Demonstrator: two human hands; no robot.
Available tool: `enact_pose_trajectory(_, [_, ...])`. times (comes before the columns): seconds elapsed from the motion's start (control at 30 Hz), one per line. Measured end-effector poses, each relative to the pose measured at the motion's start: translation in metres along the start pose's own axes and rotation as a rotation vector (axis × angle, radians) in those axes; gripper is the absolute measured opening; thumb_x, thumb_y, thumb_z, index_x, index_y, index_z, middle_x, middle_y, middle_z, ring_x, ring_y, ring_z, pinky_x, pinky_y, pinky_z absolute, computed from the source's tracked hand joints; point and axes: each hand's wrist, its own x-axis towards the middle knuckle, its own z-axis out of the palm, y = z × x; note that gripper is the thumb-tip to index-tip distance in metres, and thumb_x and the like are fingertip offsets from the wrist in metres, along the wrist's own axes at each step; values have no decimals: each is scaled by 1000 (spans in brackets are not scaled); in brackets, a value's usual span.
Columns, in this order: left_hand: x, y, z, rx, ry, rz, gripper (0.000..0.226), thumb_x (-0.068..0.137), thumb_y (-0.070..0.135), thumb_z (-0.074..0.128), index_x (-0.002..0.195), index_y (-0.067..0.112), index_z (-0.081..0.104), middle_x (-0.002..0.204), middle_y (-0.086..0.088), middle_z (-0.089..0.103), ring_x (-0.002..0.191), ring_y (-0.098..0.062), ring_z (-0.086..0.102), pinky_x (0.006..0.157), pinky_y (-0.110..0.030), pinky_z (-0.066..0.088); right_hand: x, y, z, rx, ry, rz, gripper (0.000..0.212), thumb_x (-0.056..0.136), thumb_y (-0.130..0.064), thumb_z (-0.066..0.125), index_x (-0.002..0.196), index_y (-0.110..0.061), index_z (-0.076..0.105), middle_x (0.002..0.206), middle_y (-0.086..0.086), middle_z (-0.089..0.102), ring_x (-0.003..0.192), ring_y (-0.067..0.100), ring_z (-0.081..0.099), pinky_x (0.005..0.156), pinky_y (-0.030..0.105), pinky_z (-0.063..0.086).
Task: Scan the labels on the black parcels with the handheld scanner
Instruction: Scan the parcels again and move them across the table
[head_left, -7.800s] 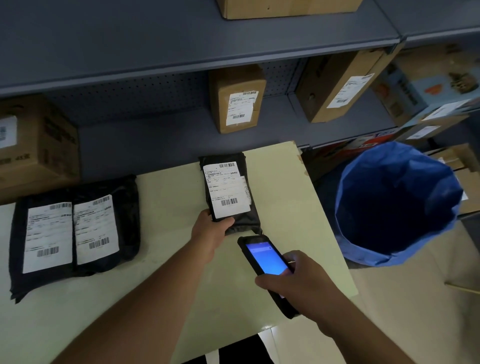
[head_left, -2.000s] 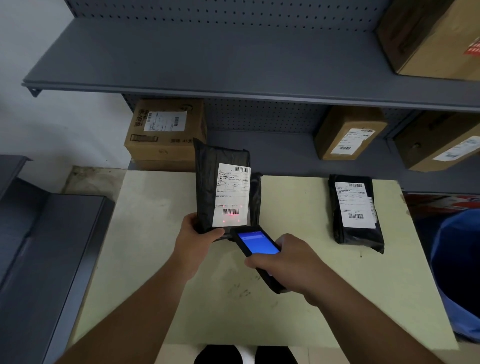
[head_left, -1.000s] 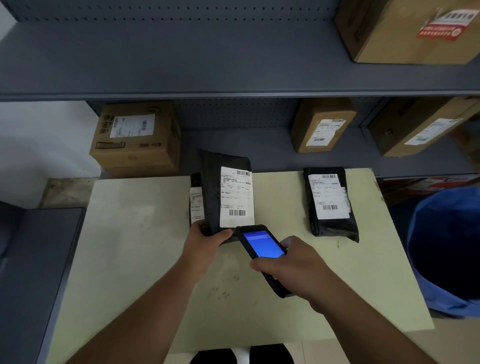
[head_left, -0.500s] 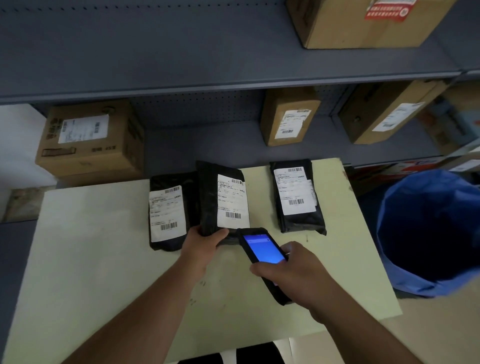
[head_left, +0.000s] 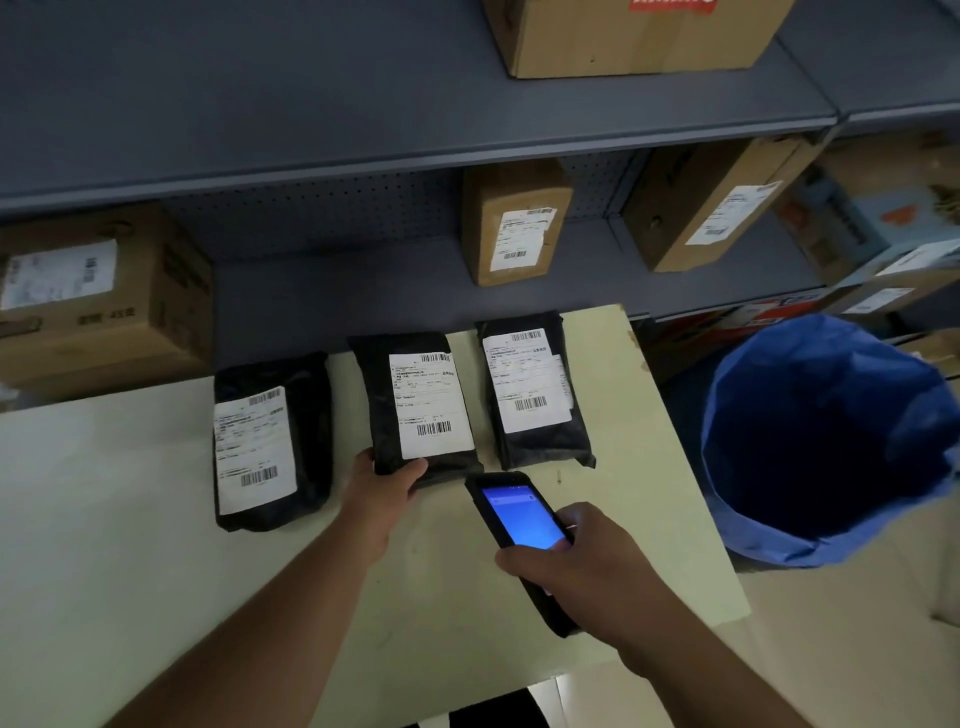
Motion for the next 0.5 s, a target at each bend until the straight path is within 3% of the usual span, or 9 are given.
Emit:
enact_pose_trajectory(0.17, [7, 3, 20, 100, -39, -5, 53, 78, 30, 83, 127, 23, 66, 119, 0, 75, 106, -19, 73, 99, -43, 61, 5, 9, -11, 12, 8, 13, 48, 73, -45, 86, 106, -22, 59, 88, 1, 65, 67, 14, 60, 46, 18, 47])
enact_pose_trajectory(0.5, [6, 11, 57, 173, -41, -48, 46, 90, 23, 76, 134, 22, 63, 122, -1, 69, 104, -22, 69, 98, -47, 61, 9, 25, -25, 49, 34, 45, 47, 72, -46, 84, 104, -23, 58, 88, 0, 64, 68, 13, 59, 53, 21, 48])
